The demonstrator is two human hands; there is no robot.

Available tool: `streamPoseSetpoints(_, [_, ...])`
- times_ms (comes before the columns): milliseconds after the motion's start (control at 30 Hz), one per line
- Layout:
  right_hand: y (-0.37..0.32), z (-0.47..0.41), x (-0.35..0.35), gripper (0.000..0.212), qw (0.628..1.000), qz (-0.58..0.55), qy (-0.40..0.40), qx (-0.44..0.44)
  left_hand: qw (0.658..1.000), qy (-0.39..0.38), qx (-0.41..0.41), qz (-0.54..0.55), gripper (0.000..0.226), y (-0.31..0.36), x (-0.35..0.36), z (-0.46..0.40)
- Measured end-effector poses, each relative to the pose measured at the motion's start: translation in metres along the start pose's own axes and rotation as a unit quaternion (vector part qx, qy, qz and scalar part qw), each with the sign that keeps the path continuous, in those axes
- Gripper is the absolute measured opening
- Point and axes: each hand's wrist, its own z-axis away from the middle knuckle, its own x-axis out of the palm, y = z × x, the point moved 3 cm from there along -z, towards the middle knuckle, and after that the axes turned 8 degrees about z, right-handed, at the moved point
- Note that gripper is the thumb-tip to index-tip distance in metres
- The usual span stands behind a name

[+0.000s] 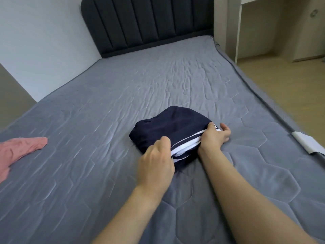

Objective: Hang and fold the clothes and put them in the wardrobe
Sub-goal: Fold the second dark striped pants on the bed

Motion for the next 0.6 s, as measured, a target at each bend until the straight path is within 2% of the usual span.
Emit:
streamPoseSetpoints(67, [0.0, -0.003, -0.004, 0.04, 1.0, -0.004, 0.002, 0.007, 0.999, -0.031, 0.014, 0.013, 0.028, 0.009, 0.006, 0.021])
streamPoseSetpoints(200, [-0.004, 0.0, -0.006, 0.04, 1.0, 0.018, -0.009, 0.004, 0.994, -0.041, -0.092, 0.043, 0.02, -0.005, 0.004, 0.032])
streamPoseSetpoints(333, [-0.012, 0.008, -0.003, 0.036, 0.999, 0.031, -0.017, -0.006, 0.999, 0.035, -0.011, 0.023, 0.043, 0.008, -0.014, 0.017])
streamPoseSetpoints(400, [-0.016, 0.013, -0.001, 0.036, 1.0, 0.022, -0.014, 0.003, 0.996, 0.091, 0.01, 0.015, 0.04, 0.004, -0.016, 0.016])
streamPoseSetpoints(500, [-0.019, 0.017, -0.001, 0.038, 0.999, -0.011, 0.001, 0.03, 0.981, 0.129, -0.096, 0.108, 0.029, -0.014, -0.006, 0.027])
streamPoseSetpoints(567, [-0.021, 0.017, -0.004, 0.045, 0.998, -0.034, 0.009, 0.051, 0.966, 0.106, -0.174, 0.158, 0.03, -0.021, 0.007, 0.042])
streamPoseSetpoints(600, [-0.021, 0.016, -0.005, 0.051, 0.997, -0.04, 0.011, 0.064, 0.966, 0.088, -0.193, 0.146, 0.032, -0.023, 0.012, 0.049])
